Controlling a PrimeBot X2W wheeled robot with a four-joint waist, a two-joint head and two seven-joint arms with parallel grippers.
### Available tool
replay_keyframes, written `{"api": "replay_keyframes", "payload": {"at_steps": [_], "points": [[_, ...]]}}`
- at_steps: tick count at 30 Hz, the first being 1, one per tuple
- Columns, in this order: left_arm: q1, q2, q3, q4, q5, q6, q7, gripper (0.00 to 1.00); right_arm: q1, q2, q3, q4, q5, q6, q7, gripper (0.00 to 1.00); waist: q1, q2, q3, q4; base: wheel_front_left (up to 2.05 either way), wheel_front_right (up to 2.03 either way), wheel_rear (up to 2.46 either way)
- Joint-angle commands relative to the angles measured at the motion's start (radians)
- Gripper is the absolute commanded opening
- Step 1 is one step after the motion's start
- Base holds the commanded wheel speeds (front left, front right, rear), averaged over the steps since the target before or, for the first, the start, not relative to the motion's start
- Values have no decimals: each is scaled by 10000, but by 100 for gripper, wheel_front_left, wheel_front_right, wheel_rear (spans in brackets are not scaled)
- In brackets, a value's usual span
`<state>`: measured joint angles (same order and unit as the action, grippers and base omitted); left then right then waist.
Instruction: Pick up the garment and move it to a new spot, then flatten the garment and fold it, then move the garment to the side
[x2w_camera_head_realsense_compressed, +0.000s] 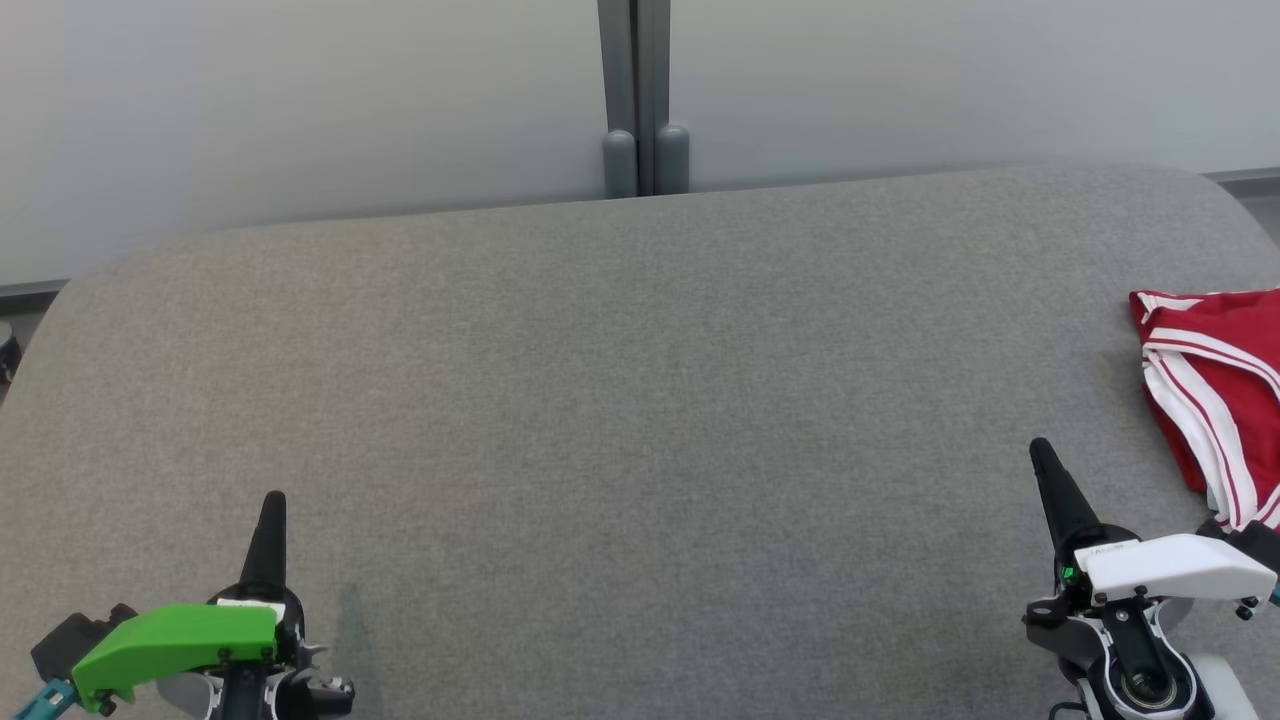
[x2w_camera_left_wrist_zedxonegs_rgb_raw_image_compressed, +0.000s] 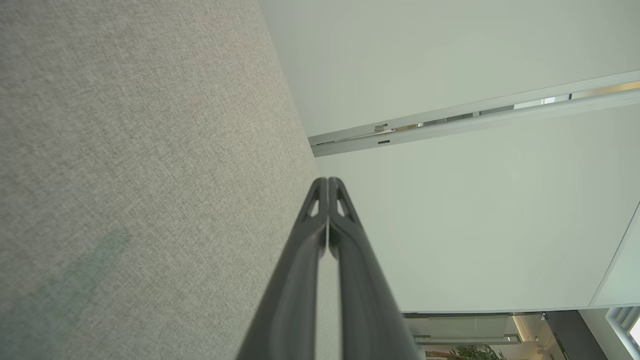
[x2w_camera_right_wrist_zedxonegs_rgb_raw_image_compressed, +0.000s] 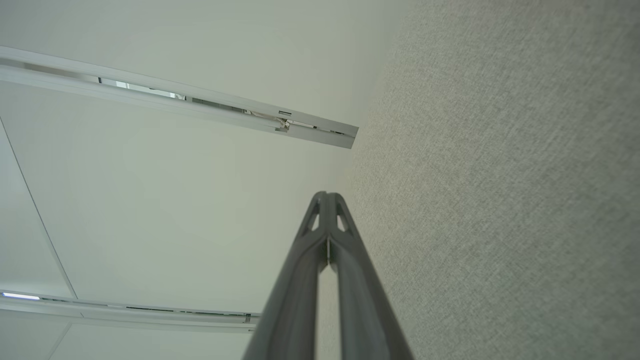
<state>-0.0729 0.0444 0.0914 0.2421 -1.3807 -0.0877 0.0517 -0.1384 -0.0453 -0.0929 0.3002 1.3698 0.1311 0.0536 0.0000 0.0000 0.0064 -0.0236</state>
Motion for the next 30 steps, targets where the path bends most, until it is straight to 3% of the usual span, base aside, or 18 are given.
{"api": "replay_keyframes", "payload": {"at_steps": [1, 30], "points": [[-252, 79, 49, -77, -244, -56, 74, 0, 48, -57, -60, -132, 243, -4, 77, 0, 0, 0, -4, 12, 0, 0, 0], [-438, 91, 253, -243, -2203, -181, 628, 0, 222, -75, -241, -469, 2293, -5, 613, 0, 0, 0, -67, 213, 0, 0, 0]]}}
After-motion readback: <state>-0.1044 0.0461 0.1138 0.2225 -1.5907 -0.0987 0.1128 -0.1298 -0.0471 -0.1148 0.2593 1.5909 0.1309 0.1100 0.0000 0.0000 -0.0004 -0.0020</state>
